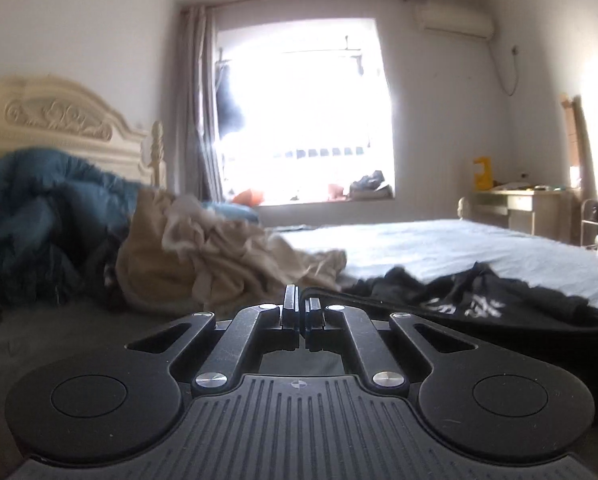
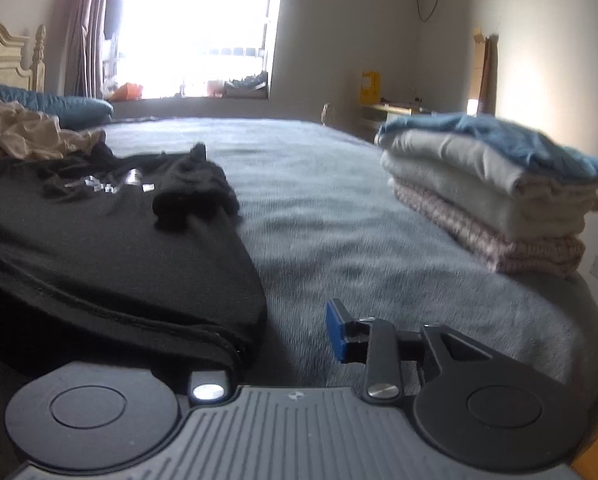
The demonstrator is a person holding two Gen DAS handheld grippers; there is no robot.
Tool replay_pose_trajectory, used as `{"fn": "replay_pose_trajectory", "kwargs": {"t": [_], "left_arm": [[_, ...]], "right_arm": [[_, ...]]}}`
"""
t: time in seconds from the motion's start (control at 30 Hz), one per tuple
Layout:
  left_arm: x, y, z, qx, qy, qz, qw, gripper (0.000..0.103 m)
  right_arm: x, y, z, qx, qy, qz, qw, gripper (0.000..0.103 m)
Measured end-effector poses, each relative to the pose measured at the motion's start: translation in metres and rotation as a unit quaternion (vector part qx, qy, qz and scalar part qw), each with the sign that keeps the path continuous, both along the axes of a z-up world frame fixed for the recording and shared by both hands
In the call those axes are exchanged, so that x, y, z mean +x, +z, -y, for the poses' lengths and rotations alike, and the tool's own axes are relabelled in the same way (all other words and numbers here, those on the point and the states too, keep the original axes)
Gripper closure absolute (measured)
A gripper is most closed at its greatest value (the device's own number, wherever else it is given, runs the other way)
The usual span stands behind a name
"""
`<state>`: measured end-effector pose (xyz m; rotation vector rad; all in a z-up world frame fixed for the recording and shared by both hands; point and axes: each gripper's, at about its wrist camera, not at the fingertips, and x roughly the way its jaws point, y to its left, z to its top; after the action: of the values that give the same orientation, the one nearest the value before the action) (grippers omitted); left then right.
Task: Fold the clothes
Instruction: 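Fold the T-shirt side over with the right gripper and release it flat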
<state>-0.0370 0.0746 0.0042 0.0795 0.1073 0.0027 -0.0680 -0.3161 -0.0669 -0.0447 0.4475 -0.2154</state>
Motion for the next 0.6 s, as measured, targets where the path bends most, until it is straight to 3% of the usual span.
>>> {"fn": "replay_pose_trajectory", "kwargs": {"t": [0.07,0.17,0.3,0.43,0.5,0.6], "left_arm": [[0.014,0.014,-0.002,-0.005,-0.019,-0.013,0.9997,0.101],[0.056,0.038,-0.011,-0.035,-0.049,-0.063,0.9962,0.101],[0.137,0.073,-0.018,-0.097,-0.066,-0.14,0.9833,0.101],[0.229,0.115,-0.023,-0.157,-0.055,-0.199,0.9658,0.101],[0.258,0.156,-0.025,-0.172,-0.036,-0.184,0.9671,0.101],[0.255,0.228,-0.035,-0.2,-0.037,-0.106,0.9733,0.101]], "right_arm": [[0.003,0.021,0.005,0.0,0.012,0.012,1.0,0.081],[0.03,0.059,0.02,-0.002,0.042,0.01,0.999,0.081],[0.111,0.103,0.043,0.019,0.083,-0.044,0.995,0.082],[0.211,0.16,0.034,-0.036,0.084,-0.064,0.994,0.091],[0.252,0.216,0.019,-0.078,0.072,-0.031,0.994,0.094],[0.265,0.32,0.005,-0.097,0.056,0.076,0.991,0.094]]}}
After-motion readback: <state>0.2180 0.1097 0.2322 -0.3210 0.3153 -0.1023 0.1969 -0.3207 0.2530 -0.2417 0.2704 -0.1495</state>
